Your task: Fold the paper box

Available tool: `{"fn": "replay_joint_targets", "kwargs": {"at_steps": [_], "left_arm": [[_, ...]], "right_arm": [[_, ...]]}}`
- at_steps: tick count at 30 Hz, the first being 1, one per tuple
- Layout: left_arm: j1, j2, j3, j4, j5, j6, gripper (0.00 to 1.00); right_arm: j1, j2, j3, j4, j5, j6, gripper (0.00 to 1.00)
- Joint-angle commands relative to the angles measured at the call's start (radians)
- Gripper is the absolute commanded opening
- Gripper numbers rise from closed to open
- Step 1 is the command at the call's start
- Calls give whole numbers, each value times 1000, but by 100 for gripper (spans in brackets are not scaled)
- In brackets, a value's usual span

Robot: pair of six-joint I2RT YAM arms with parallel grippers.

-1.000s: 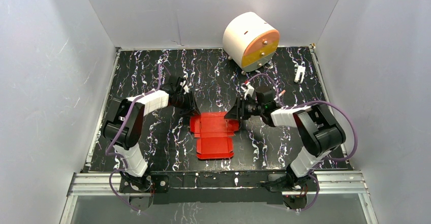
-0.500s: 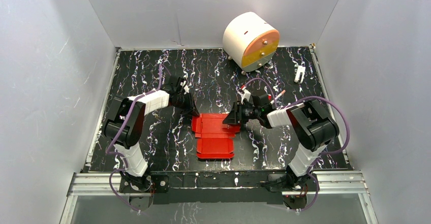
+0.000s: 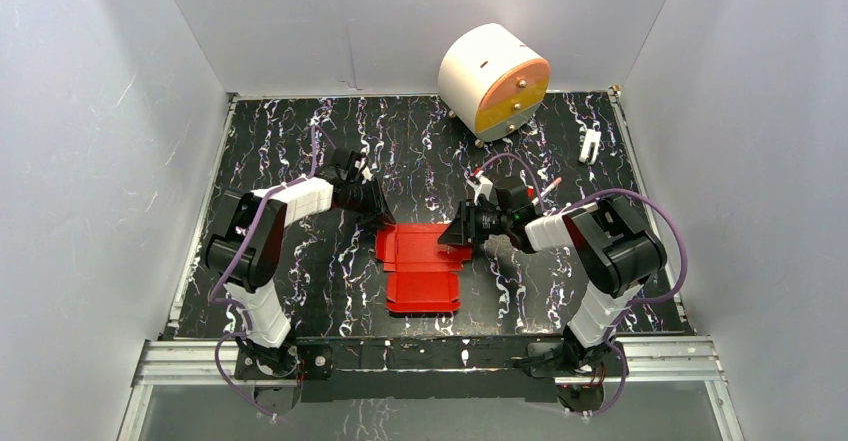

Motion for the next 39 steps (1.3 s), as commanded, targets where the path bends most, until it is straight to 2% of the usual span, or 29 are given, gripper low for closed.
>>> {"fn": "replay_joint_targets", "kwargs": {"at_steps": [1, 11, 26, 33, 39], "left_arm": [[7, 9, -12, 20, 14, -15, 31], [4, -87, -8, 46, 73, -47, 23], [-44, -86, 10, 19, 83, -24, 22], [-107, -57, 81, -77, -44, 65, 22], [-199, -31, 163, -197, -281, 152, 20]], "right_arm": [[10, 26, -17, -11, 46, -43, 52], [25, 36, -13, -38, 91, -53, 51], [50, 48, 13, -95, 161, -67, 50], [53, 51, 18, -100, 168, -68, 50], [55, 57, 25, -114, 181, -67, 50]]}}
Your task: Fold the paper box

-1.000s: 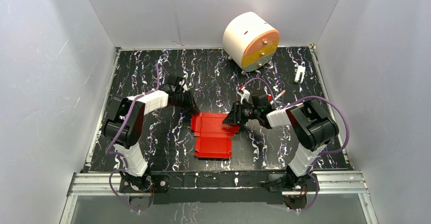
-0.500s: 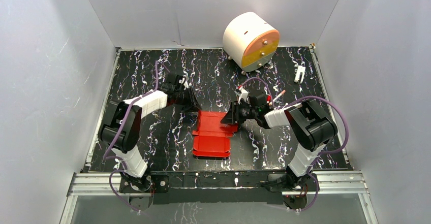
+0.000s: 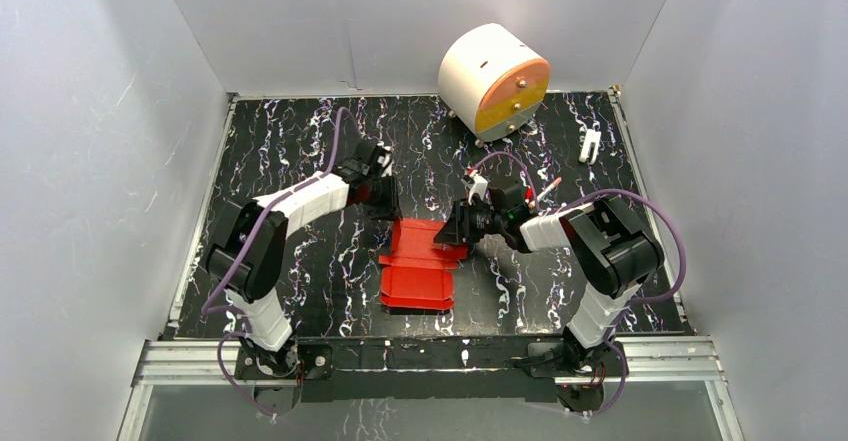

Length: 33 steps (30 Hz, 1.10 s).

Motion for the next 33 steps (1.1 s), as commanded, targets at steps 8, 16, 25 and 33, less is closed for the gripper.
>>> {"fn": "replay_joint_targets", "kwargs": {"at_steps": [8, 16, 25, 33], "left_arm": [[-169, 70, 166, -210, -382, 130, 17], [-245, 120, 247, -278, -508, 168, 18], [-202, 3, 172, -242, -471, 120, 32], [-71, -193, 17, -160, -302, 54, 49]], "right_arm": [[23, 60, 23, -143, 136, -51, 50], [27, 46, 37, -167, 147, -60, 50], [27, -67, 114, -268, 162, -103, 56], [18, -152, 189, -392, 245, -149, 63]]}}
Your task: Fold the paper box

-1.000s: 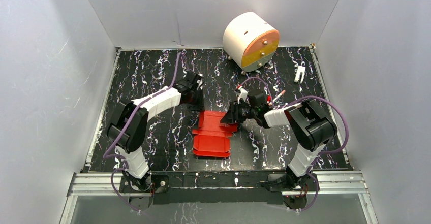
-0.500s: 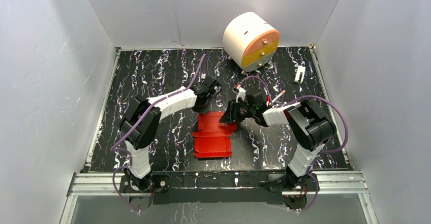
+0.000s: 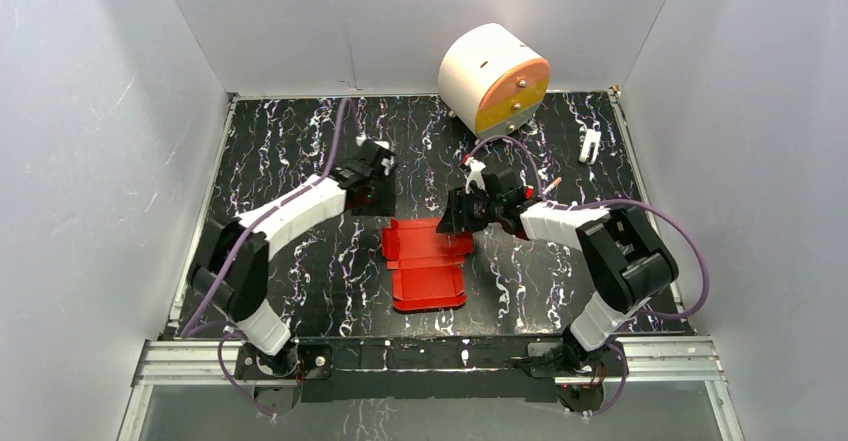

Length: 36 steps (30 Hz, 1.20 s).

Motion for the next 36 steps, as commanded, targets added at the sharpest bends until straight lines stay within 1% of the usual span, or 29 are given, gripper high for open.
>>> {"fn": "replay_joint_targets", "kwargs": {"at_steps": [1, 5, 9, 16, 20, 24, 28, 33, 36], "left_arm": [[64, -137, -70, 33, 113, -48, 51], [92, -220, -153, 61, 189, -87, 59], [115, -276, -237, 101, 269, -123, 64], [149, -281, -329, 186, 363, -155, 65], [157, -257, -356, 226, 406, -167, 60], [159, -233, -361, 240, 440, -173, 53], [159, -229, -375, 254, 451, -185, 46], [157, -224, -396, 280, 466, -204, 42], [158, -218, -403, 292, 482, -212, 39]], "right_arm": [[-11, -67, 64, -89, 91, -47, 63], [-23, -54, 89, -155, 150, -51, 65], [-45, -32, 99, -166, 158, -33, 65], [-61, 39, 122, -122, 82, -7, 64], [-63, 93, 127, -86, 66, 17, 61], [-63, 129, 137, -73, 32, 30, 56], [-63, 130, 143, -73, 13, 36, 50], [-61, 122, 169, -120, 21, 24, 40], [-58, 118, 186, -157, 44, 11, 31]]}}
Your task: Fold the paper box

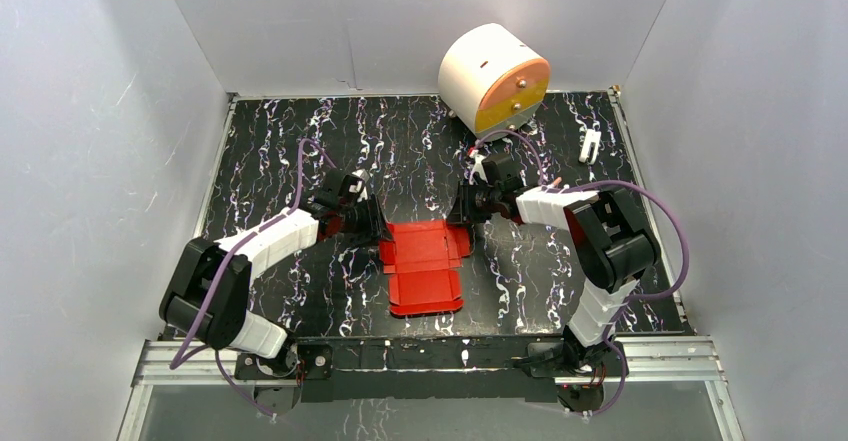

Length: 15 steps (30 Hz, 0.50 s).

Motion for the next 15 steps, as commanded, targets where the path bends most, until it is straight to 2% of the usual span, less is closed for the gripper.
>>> {"fn": "replay_joint_targets", "kwargs": {"at_steps": [1, 5, 15], "left_arm": [[5, 7, -13, 25, 51, -23, 39], [5, 7, -18, 34, 64, -27, 38], [4, -2, -29, 55, 78, -41, 40]], "right_arm": [[9, 0, 62, -63, 25, -23, 27], [32, 5, 109, -156, 92, -48, 18], [159, 83, 372, -471, 398, -104, 15]]}}
